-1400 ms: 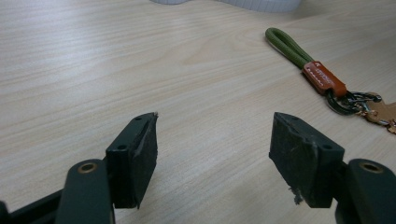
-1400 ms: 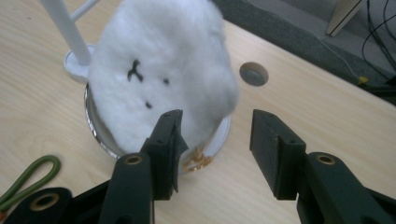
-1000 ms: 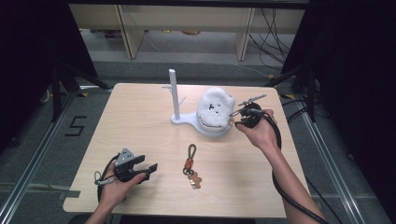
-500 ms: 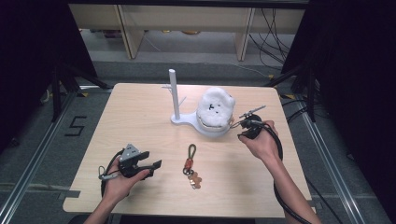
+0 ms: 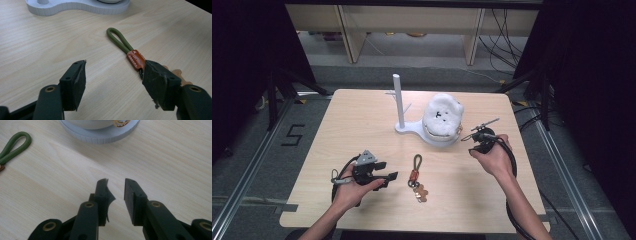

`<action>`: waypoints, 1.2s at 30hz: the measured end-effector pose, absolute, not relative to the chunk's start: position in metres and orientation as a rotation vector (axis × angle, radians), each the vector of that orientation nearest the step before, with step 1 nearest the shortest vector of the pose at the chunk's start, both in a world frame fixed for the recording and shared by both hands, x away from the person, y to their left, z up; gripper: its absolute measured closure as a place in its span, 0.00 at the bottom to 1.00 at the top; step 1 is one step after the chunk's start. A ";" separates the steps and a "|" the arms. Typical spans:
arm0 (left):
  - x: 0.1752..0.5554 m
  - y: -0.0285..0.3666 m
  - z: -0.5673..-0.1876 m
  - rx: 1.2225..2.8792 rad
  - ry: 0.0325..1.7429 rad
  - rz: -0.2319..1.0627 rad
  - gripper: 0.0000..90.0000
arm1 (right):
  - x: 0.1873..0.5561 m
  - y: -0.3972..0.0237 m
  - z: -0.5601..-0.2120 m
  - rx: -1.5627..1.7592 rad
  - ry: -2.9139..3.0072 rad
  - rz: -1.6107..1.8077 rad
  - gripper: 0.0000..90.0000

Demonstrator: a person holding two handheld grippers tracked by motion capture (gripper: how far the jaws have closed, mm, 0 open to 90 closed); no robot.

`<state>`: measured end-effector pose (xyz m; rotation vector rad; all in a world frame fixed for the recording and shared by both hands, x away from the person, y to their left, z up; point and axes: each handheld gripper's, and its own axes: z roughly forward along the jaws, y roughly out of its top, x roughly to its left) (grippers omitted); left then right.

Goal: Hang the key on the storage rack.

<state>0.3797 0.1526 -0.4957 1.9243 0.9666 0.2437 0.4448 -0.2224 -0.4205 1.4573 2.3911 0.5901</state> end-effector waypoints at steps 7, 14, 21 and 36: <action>0.384 0.144 -0.488 1.982 0.974 0.211 0.41 | 0.443 -0.223 -0.421 1.466 2.405 0.579 0.81; 0.387 0.134 -0.484 2.029 1.009 0.177 0.42 | 0.441 -0.224 -0.428 1.489 2.418 0.570 0.80; 0.393 0.122 -0.480 2.106 1.108 0.120 0.43 | 0.441 -0.223 -0.430 1.473 2.431 0.570 0.80; 0.411 0.095 -0.473 2.257 1.253 0.046 0.44 | 0.440 -0.221 -0.430 1.474 2.432 0.550 0.79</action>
